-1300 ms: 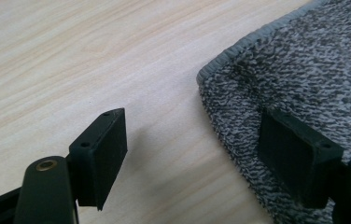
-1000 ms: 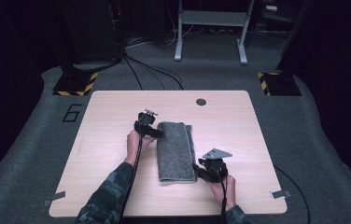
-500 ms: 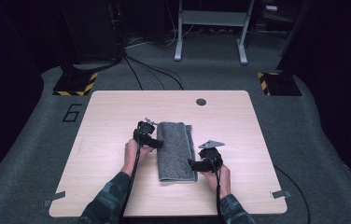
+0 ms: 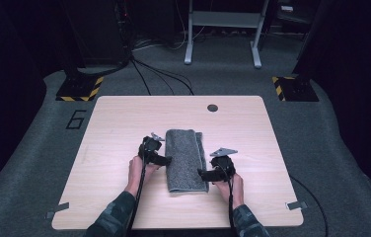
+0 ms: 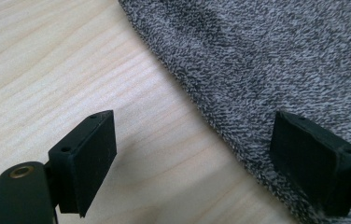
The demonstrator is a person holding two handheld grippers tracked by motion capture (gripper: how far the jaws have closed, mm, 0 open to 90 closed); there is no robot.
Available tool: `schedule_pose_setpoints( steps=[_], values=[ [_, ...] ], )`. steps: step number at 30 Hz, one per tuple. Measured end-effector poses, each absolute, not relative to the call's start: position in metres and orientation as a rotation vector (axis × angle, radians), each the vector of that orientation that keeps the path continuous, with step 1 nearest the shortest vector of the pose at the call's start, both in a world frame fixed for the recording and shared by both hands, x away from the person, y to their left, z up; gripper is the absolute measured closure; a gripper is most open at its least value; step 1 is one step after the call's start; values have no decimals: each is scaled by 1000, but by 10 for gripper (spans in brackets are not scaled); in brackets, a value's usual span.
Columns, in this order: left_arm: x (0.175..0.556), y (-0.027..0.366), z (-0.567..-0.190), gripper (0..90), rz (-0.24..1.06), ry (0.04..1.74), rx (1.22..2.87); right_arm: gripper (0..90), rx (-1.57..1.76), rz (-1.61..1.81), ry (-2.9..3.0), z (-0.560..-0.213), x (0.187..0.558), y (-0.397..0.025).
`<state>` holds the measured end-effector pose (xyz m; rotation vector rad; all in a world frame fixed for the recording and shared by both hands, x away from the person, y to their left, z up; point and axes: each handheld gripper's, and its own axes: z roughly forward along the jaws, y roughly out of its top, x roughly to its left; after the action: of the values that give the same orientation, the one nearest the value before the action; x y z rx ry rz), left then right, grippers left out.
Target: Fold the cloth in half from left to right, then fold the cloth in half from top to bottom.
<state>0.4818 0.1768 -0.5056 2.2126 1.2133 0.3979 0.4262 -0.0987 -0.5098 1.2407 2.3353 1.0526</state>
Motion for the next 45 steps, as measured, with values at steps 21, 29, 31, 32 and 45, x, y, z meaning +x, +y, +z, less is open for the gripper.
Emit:
schedule_pose_setpoints(
  steps=[21,29,31,32,45],
  values=[
    [507,191,-502,105,314,1274,2128,157,1288,1125,2335,-492,476,-97],
    [530,191,-496,106,301,1296,2108,181,1314,1115,2353,-487,505,-90],
    [536,190,-495,106,298,1312,2096,184,1331,1104,2355,-488,512,-89],
    [539,190,-494,109,311,1306,2103,189,1337,1098,2362,-488,516,-88],
    [570,181,-496,144,319,1360,2130,295,1449,1009,2348,-494,564,-81]
  ],
)
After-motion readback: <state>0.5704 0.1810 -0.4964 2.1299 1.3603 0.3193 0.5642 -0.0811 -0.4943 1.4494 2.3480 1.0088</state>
